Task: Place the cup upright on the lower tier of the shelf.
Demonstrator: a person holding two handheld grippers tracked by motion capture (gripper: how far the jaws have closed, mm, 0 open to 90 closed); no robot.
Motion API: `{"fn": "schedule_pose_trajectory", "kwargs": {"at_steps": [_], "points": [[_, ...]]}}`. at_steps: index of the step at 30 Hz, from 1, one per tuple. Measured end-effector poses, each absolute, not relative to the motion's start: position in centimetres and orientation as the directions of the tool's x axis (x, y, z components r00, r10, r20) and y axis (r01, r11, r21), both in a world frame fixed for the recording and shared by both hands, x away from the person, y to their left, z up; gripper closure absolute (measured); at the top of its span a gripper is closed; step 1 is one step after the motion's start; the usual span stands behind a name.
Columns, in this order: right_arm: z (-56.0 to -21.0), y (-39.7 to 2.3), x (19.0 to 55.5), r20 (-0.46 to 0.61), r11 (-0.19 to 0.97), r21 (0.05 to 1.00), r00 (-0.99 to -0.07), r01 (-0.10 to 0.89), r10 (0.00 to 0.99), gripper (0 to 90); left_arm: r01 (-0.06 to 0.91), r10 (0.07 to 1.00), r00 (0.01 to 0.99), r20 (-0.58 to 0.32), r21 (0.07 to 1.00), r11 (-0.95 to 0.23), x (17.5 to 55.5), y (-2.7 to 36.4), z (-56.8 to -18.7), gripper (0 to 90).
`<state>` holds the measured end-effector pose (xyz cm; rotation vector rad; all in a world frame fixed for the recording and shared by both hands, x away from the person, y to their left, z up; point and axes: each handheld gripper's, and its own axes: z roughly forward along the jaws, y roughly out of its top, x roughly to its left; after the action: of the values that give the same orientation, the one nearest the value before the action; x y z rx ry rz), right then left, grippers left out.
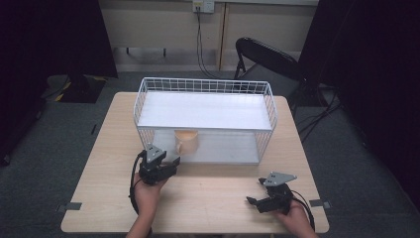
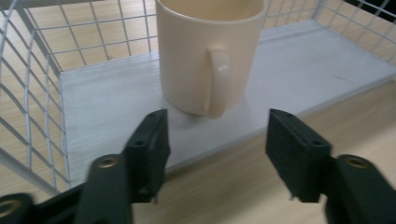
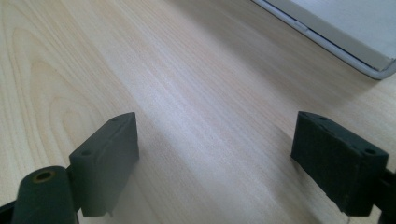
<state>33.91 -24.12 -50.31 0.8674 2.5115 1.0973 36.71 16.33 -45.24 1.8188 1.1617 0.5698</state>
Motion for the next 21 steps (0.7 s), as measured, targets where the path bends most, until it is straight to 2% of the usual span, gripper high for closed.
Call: {"fn": "schedule_pose_trajectory", "kwargs": {"at_steps": [4, 7, 12, 21], "points": [[-50.3, -24.1, 33.9, -0.004, 0.535, 0.735, -0.786, 0.417, 0.619, 14.3, 0.468, 0.870, 0.488, -0.065, 0.861, -0.198, 36.3, 16.7, -45.1, 29.3], [-50.3, -24.1, 33.9, -0.004, 0.535, 0.735, -0.785, 0.417, 0.619, 14.3, 0.475, 0.849, 0.519, -0.097, 0.859, -0.192, 36.0, 17.3, -45.0, 25.2], [-50.3, -24.2, 33.8, -0.006, 0.533, 0.736, -0.783, 0.417, 0.622, 14.2, 0.494, 0.836, 0.530, -0.142, 0.853, -0.168, 35.6, 18.1, -44.8, 23.3], [-50.3, -24.2, 33.8, -0.006, 0.533, 0.736, -0.783, 0.417, 0.621, 14.2, 0.486, 0.832, 0.542, -0.118, 0.852, -0.196, 35.0, 19.4, -44.7, 21.8]]}}
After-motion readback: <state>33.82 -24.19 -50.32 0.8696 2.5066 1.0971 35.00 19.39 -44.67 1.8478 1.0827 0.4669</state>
